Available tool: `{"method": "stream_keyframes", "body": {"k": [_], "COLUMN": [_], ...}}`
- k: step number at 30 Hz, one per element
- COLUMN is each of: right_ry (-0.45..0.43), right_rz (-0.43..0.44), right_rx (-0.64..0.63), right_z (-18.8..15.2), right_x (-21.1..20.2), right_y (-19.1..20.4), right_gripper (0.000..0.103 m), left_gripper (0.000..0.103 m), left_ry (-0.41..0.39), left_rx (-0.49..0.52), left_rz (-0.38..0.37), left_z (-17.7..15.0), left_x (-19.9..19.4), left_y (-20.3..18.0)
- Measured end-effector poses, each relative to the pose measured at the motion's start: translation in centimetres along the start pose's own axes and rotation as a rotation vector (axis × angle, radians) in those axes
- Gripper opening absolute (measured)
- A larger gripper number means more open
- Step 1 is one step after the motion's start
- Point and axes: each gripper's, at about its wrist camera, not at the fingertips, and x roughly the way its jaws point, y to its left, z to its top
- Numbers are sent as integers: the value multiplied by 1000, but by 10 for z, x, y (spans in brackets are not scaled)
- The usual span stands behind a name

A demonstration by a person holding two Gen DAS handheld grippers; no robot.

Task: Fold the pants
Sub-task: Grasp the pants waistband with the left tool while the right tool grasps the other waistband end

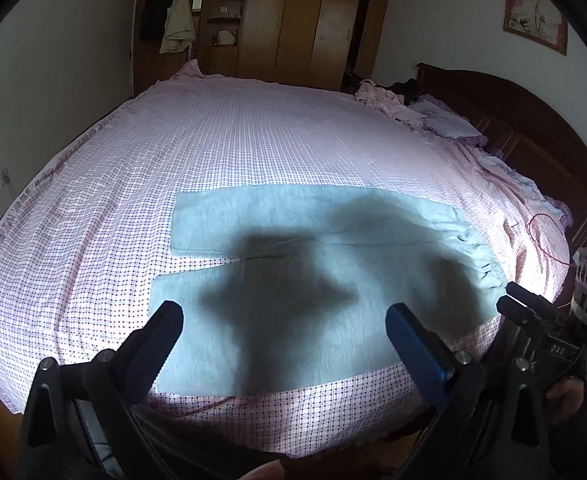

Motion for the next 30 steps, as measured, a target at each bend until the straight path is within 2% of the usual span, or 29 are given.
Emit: {"method": "stream_keyframes", "body": {"k": [5,8,11,15,18,23,26,28,30], "right_ry": [13,0,17,135,133,116,77,81,77], "right_rz": [48,128,132,137,129,140,216,198,186], "right_rx": [52,123,124,-45,-134,-223,-293,-339,-349], "right_z": [4,8,16,23,24,34,45,52,58], "right_x": [18,26,38,67,84,111,123,134,143], "right_y": [-13,-27,-33,-16,-4,-2,-2,-3,-9], "right_gripper": [98,98,98,98,98,98,98,98,98], "left_gripper": [103,103,103,103,103,103,103,103,103], "left_ry": [9,-4,6,0,9,17,28,14,-7], "left_rx": [6,-13,-15,38,99,61,18,11,40], "left_rz": [0,-8,14,51,61,-3,-94,-122,-115], "left_z": [8,15,26,38,45,56,66,72,77], "left_x": [21,32,48,75,99,132,150,159,166], "left_y": [14,25,36,44,48,61,67,69,65]}}
